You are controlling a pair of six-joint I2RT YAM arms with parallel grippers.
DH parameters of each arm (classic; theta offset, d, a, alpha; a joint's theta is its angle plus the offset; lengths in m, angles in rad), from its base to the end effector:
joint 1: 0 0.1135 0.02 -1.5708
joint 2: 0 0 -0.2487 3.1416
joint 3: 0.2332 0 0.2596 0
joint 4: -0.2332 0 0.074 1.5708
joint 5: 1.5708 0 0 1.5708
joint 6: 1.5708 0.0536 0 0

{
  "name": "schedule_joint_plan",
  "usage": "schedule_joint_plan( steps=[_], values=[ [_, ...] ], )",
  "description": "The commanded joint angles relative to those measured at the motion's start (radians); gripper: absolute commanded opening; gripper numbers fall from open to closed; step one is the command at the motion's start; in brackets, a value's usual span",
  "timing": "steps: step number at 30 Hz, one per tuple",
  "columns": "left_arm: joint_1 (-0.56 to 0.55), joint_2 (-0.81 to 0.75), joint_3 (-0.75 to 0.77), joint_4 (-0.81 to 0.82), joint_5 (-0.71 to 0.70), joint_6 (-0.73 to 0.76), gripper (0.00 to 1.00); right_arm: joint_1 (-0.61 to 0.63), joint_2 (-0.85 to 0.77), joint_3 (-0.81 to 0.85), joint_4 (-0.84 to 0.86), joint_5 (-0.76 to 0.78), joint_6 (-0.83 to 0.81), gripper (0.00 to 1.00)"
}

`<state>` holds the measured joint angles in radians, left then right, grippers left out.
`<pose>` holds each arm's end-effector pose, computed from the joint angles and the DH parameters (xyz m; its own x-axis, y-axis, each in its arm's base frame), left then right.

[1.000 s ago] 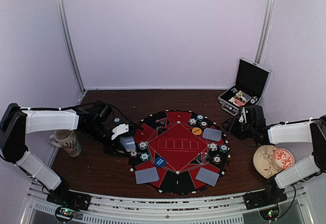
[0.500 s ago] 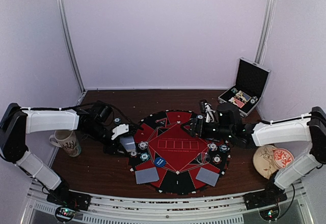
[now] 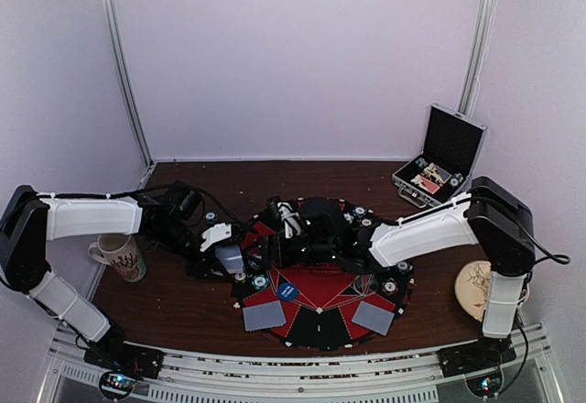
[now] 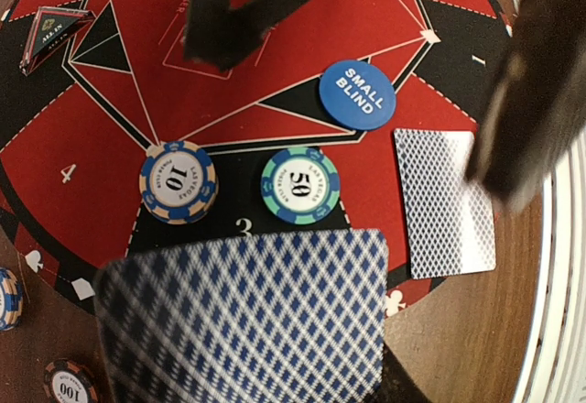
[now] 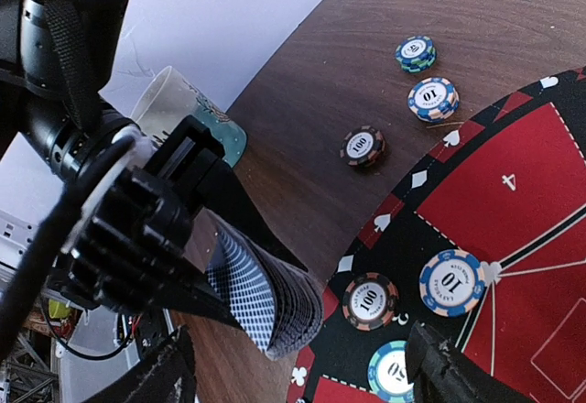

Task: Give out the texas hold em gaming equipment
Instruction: Pick up the poker card from the face-down deck piles.

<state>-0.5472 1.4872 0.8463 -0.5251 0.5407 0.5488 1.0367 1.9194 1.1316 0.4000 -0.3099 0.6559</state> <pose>0.2289 -0.1717 0.1481 -0.3467 0.7349 -0.5828 0.9378 0.2852 -0.1982 0.2106 0.3882 0.1632 -0.7401 -0.1105 -0.6633 -0.6461 0.3902 0.6560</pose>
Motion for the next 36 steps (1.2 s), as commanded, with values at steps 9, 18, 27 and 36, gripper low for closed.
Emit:
schedule_joint_plan(
  steps=[9,18,27,36],
  values=[
    [-0.005,-0.015,-0.003,0.013,0.026,0.008,0.35,0.017,0.190,0.175,0.026,-0.018,0.003,0.82],
    [-0.005,-0.012,-0.001,0.013,0.027,0.010,0.35,0.017,0.241,0.220,0.037,-0.041,0.010,0.82],
    [-0.006,-0.010,-0.001,0.012,0.028,0.010,0.35,0.015,0.261,0.236,0.013,-0.033,0.018,0.76],
    [-0.005,-0.008,0.000,0.012,0.028,0.010,0.35,-0.011,0.175,0.146,0.010,0.014,0.009,0.59]
  ],
)
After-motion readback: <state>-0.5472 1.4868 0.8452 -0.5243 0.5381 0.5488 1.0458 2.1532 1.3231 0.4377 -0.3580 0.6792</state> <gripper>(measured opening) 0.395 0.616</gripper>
